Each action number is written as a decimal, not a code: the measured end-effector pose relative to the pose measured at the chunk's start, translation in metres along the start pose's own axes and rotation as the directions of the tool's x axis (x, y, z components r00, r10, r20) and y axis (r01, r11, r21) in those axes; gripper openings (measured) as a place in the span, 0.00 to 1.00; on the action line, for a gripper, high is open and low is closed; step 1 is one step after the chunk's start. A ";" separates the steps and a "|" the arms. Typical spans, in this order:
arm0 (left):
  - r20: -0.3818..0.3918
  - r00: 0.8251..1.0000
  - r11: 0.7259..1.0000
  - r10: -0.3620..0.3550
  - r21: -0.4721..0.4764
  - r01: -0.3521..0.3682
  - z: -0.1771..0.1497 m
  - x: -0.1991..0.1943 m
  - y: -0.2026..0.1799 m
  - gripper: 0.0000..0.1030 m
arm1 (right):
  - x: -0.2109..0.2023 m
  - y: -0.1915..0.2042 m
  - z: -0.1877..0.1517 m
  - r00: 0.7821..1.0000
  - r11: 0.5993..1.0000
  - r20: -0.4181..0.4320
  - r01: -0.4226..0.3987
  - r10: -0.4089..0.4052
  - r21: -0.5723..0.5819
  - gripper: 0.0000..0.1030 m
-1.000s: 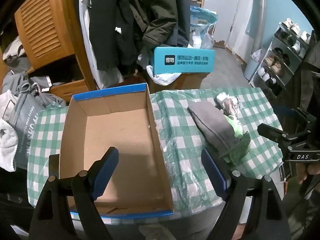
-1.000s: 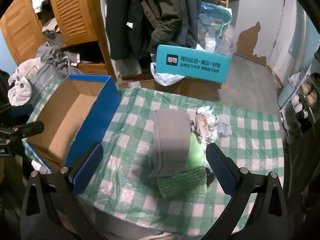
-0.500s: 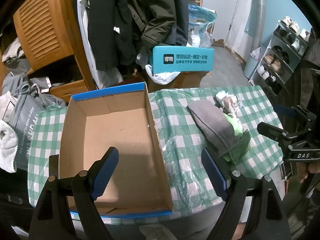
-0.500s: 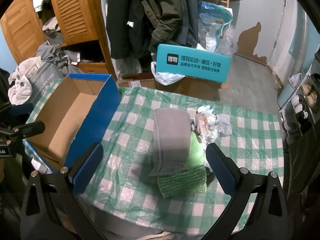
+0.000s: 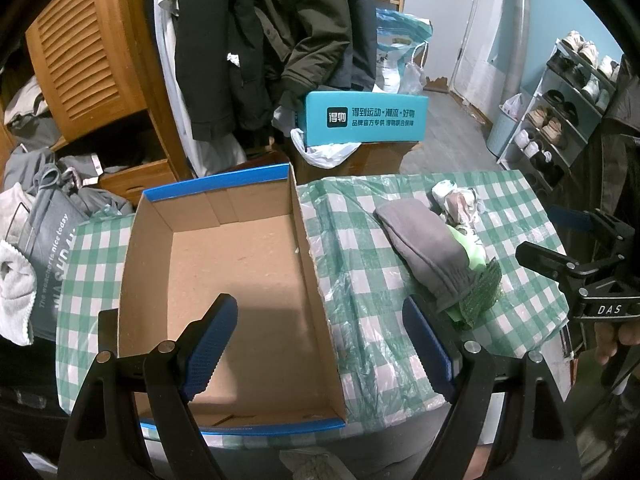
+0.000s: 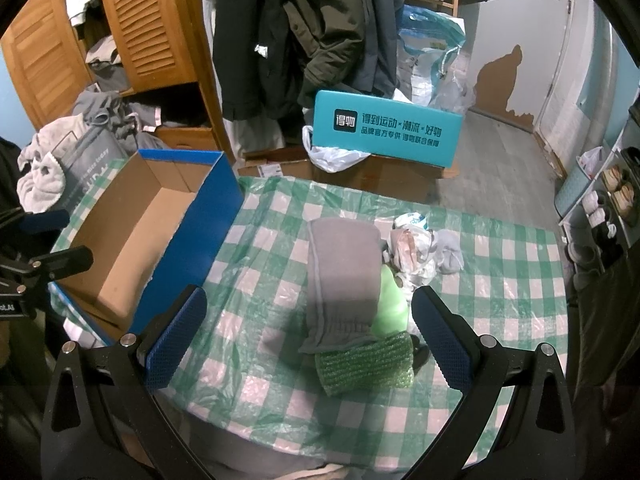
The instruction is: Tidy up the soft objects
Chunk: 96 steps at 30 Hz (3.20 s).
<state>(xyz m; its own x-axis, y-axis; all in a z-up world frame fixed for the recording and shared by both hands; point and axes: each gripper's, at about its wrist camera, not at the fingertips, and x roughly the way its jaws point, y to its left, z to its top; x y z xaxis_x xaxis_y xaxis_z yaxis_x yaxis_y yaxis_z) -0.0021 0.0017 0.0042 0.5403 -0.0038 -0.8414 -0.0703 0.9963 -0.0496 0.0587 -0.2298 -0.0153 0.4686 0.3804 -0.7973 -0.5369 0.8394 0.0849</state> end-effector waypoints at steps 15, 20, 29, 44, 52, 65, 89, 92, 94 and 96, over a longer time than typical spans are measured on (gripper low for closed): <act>-0.001 1.000 1.000 -0.002 0.001 0.002 -0.002 0.000 -0.001 0.84 | -0.001 -0.001 0.001 1.000 1.000 -0.002 -0.001 0.001 0.003 0.98; -0.001 1.000 1.000 -0.001 0.001 0.001 -0.002 0.001 -0.002 0.84 | 0.000 0.000 0.000 1.000 1.000 -0.002 0.000 0.000 0.001 0.98; -0.002 1.000 1.000 -0.002 0.001 0.002 -0.002 0.001 -0.002 0.84 | 0.000 0.000 0.000 1.000 1.000 -0.002 0.001 -0.001 0.001 0.98; -0.011 1.000 1.000 -0.004 0.006 0.004 -0.007 0.005 -0.007 0.84 | 0.003 -0.006 -0.004 1.000 1.000 -0.013 0.008 -0.008 0.003 0.98; -0.057 0.998 0.999 -0.001 0.053 0.004 -0.012 0.031 -0.031 0.84 | 0.015 -0.034 -0.012 0.997 0.998 -0.054 0.053 -0.052 0.024 0.98; -0.194 0.980 0.996 -0.049 0.065 0.063 -0.008 0.081 -0.061 0.84 | 0.044 -0.079 -0.043 0.985 0.992 -0.146 0.102 -0.090 0.075 0.98; -0.309 0.950 0.995 -0.041 0.078 0.068 -0.013 0.147 -0.092 0.84 | 0.120 -0.085 -0.070 0.956 0.995 -0.284 0.091 -0.079 0.028 0.98; -0.327 0.944 0.995 -0.050 0.067 0.076 -0.013 0.154 -0.093 0.84 | 0.124 -0.085 -0.073 0.954 0.996 -0.291 0.085 -0.075 0.021 0.93; -0.336 0.940 0.995 -0.054 0.061 0.079 -0.013 0.159 -0.095 0.84 | 0.126 -0.086 -0.076 0.952 0.997 -0.298 0.074 -0.065 0.016 0.86; -0.341 0.939 0.995 -0.053 0.062 0.079 -0.012 0.162 -0.097 0.84 | 0.128 -0.088 -0.080 0.949 0.998 -0.310 0.069 -0.062 0.012 0.73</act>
<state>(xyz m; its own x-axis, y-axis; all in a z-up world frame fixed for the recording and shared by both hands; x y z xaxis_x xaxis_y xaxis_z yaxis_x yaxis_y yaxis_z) 0.0816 -0.0965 -0.1337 0.2252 -0.0861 -0.9705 0.0244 0.9963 -0.0827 0.1099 -0.2856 -0.1723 0.2599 0.1885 -0.9471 -0.4950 0.8681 0.0370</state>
